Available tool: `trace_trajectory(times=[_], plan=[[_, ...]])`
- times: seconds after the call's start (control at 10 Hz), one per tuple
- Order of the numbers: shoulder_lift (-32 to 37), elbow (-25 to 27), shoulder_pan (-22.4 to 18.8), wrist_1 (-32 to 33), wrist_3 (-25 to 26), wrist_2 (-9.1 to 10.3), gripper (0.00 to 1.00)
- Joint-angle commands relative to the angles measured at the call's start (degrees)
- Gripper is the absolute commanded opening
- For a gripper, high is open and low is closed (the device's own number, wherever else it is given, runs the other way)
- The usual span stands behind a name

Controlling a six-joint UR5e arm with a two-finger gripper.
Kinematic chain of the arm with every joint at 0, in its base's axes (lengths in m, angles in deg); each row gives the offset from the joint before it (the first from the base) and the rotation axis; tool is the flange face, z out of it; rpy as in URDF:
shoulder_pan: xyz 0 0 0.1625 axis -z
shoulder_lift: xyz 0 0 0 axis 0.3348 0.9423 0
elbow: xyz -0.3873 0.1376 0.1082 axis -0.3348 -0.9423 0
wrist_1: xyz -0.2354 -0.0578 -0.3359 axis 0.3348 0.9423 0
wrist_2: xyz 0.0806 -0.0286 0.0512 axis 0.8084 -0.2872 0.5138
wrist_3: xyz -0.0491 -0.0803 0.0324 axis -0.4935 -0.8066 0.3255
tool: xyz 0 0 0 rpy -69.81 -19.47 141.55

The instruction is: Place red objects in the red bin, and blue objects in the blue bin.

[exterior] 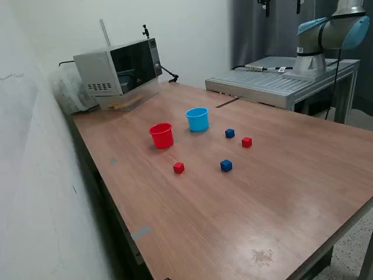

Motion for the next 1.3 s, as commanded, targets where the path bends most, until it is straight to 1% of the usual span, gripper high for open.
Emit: trace_trajectory(times=[0.0, 0.1, 0.2, 0.3, 0.4, 0.5, 0.6, 0.7, 0.8, 0.9, 1.0, 1.1, 1.2], plan=[[-10.95, -10.29, 0.59, 8.25, 5.83, 7.09, 1.00], [-13.51, -11.18, 0.24, 11.59, 6.39, 7.09, 1.00], [-15.54, -11.80, 0.06, 16.32, 6.83, 7.09, 1.00], [-18.34, -13.45, 0.06, 18.80, 7.70, 7.17, 1.00], [-22.89, -15.39, -0.11, 19.35, 9.19, 7.18, 1.00], [-25.55, -15.40, -0.20, 21.53, 9.64, 7.18, 1.00], [-26.45, -15.40, -0.99, 22.86, 12.26, 7.26, 1.00], [-31.68, -18.45, -3.52, 23.48, 15.41, 7.00, 1.00], [-35.47, -20.31, -5.89, 24.62, 15.45, 7.09, 1.00], [-38.21, -21.72, -7.48, 29.07, 15.53, 6.91, 1.00], [-41.37, -24.52, -8.63, 30.50, 16.49, 6.56, 1.00], [-44.27, -26.72, -8.64, 30.69, 18.07, 6.39, 1.00], [-45.78, -27.44, -8.12, 31.21, 18.08, 5.08, 1.00]])
